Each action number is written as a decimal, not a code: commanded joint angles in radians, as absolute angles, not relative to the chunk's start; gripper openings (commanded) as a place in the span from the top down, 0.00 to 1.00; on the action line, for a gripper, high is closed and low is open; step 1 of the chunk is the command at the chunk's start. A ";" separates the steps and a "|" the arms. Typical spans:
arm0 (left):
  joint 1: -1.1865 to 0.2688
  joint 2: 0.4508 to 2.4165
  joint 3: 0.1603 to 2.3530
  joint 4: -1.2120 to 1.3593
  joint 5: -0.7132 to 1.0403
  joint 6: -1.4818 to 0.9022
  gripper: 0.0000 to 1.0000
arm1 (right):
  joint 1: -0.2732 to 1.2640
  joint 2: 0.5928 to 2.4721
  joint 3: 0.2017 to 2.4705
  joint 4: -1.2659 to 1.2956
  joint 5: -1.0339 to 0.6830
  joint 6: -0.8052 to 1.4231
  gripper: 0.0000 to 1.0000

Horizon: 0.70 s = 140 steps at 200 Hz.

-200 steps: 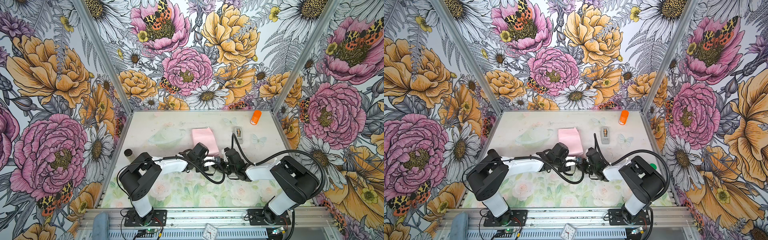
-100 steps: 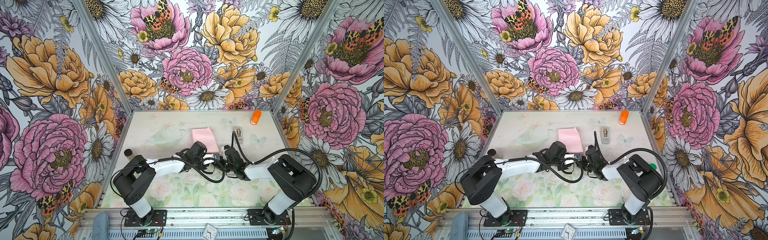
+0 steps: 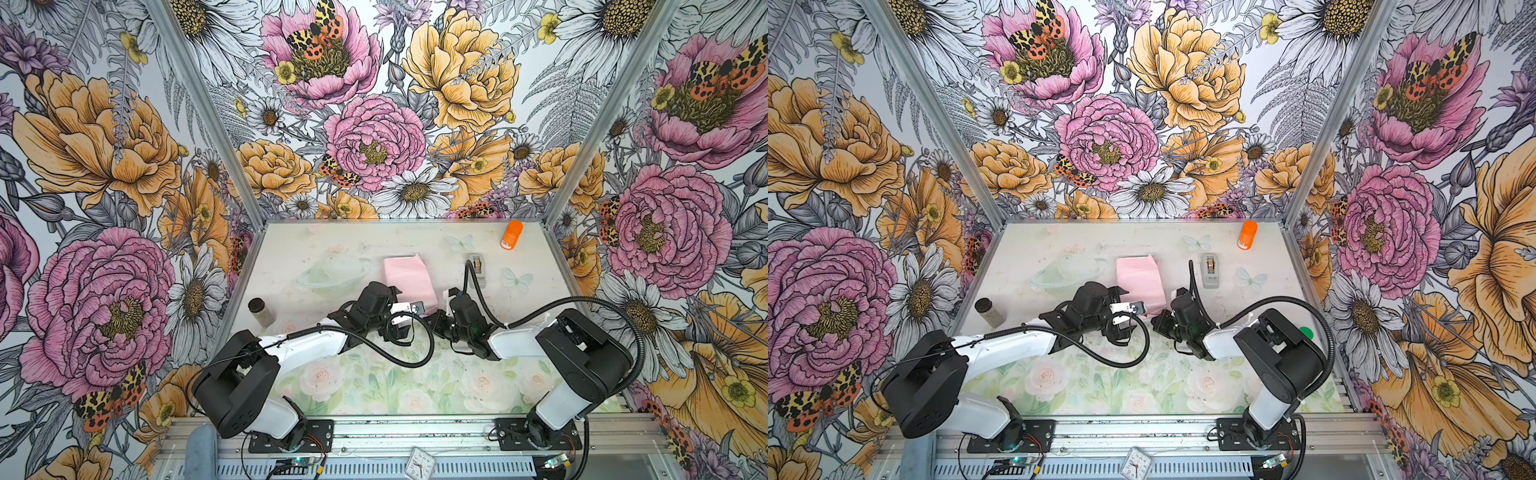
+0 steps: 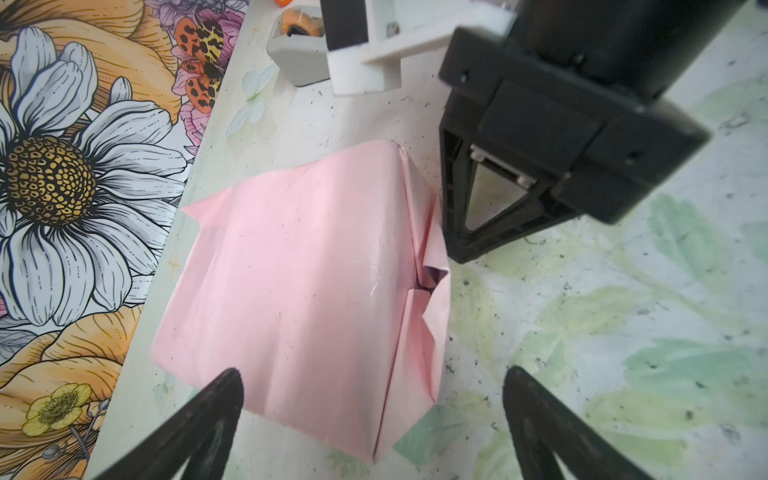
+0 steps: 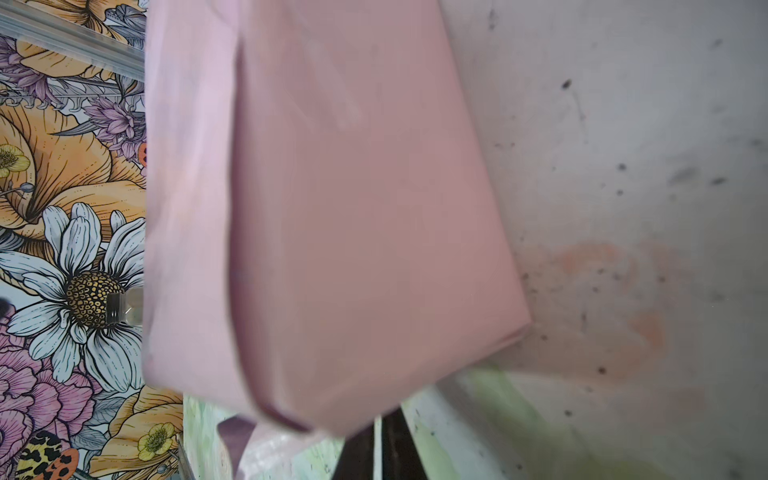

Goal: Wrap the gift box in paper

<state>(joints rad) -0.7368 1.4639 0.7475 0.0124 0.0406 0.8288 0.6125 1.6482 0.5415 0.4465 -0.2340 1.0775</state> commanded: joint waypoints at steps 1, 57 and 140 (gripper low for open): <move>-0.727 1.508 0.772 0.015 -0.004 0.893 0.01 | 0.617 1.647 0.566 0.462 -0.212 1.075 0.91; -0.727 1.624 0.839 0.039 -0.060 0.850 0.01 | 0.616 1.650 0.571 0.455 -0.209 1.072 0.92; -0.725 1.693 0.884 0.035 -0.102 0.698 0.11 | 0.607 1.642 0.565 0.460 -0.204 1.067 0.92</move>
